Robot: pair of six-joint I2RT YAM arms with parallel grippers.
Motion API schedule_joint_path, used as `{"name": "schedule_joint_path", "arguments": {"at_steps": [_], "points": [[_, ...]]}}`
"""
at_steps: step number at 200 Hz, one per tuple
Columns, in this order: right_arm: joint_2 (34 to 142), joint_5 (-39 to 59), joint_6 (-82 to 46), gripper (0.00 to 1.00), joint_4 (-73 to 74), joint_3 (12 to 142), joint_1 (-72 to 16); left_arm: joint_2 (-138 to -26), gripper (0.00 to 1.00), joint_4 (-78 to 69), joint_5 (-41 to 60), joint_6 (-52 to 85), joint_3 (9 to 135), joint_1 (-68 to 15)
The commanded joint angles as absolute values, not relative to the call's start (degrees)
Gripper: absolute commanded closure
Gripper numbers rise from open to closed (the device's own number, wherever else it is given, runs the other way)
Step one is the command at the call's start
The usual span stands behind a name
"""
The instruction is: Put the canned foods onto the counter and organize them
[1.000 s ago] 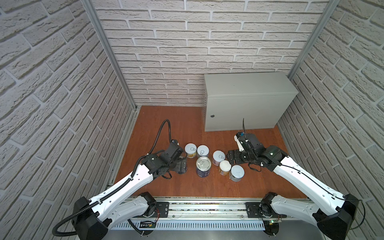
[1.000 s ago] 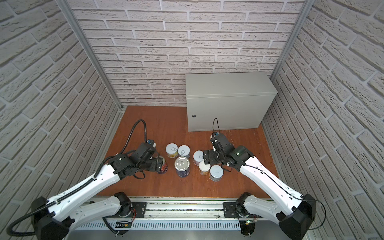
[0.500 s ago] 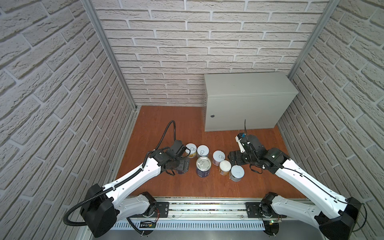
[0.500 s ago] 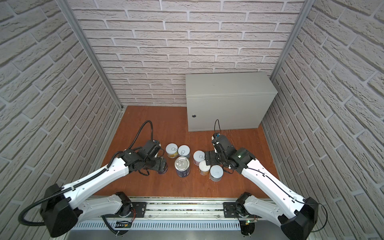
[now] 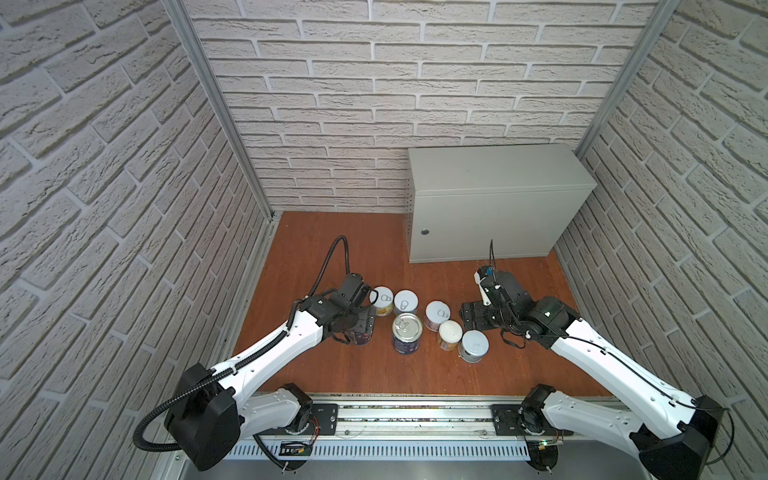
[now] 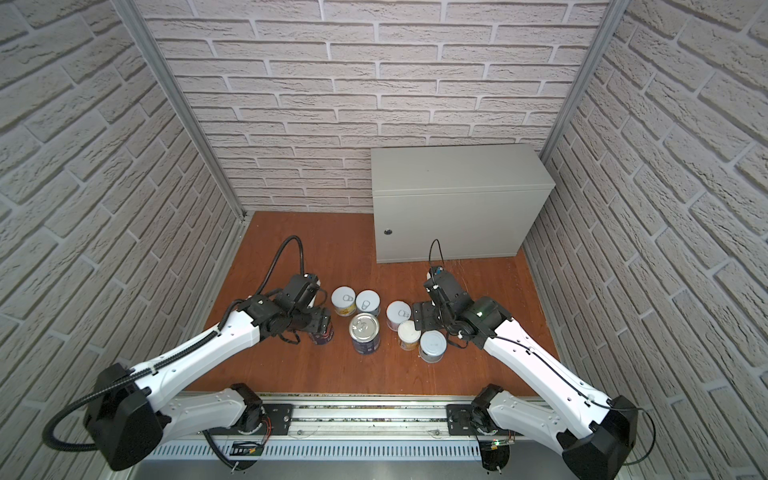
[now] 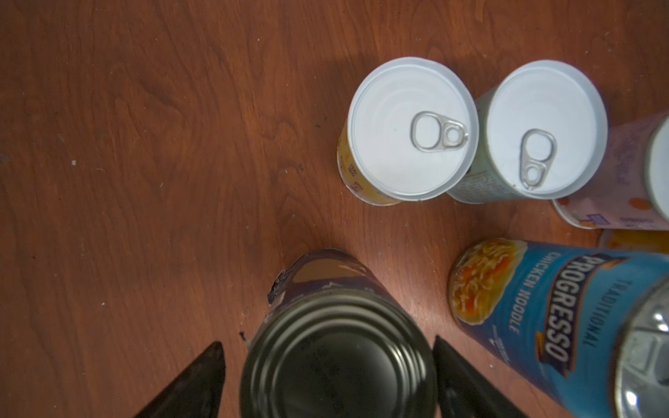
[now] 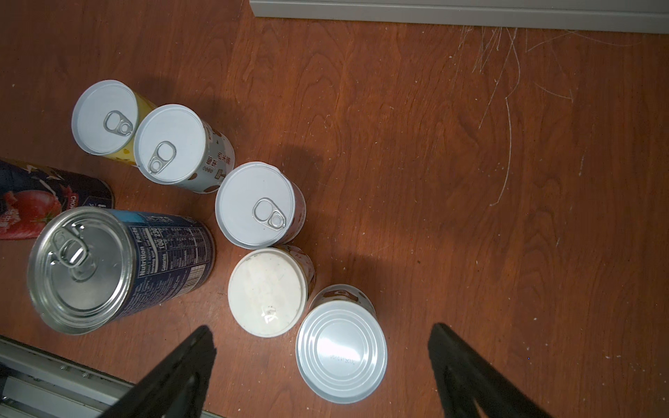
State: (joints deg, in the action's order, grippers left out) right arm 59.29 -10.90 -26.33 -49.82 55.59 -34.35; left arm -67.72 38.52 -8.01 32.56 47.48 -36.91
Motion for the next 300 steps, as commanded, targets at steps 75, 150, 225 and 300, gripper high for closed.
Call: {"name": "schedule_joint_path", "arguments": {"at_steps": [75, 150, 225, 300], "points": [[59.7, -12.2, -26.9, 0.07, -49.2, 55.1, -34.7, -69.1, 0.37, 36.4, -7.2, 31.3, 46.5, -36.2], [57.8, -5.4, -25.2, 0.07, -34.5, 51.0, -34.7, -68.2, 0.48, 39.5, -1.0, 28.1, 52.8, -32.7], [63.2, 1.5, -17.3, 0.07, -13.9, 49.5, -38.6, -73.5, 0.51, 42.3, 6.8, 25.2, 61.0, -28.9], [68.1, 4.3, -13.1, 0.06, 1.8, 45.8, -45.1, -78.8, 0.53, 49.7, 16.1, 23.5, 73.1, -27.3]]}}
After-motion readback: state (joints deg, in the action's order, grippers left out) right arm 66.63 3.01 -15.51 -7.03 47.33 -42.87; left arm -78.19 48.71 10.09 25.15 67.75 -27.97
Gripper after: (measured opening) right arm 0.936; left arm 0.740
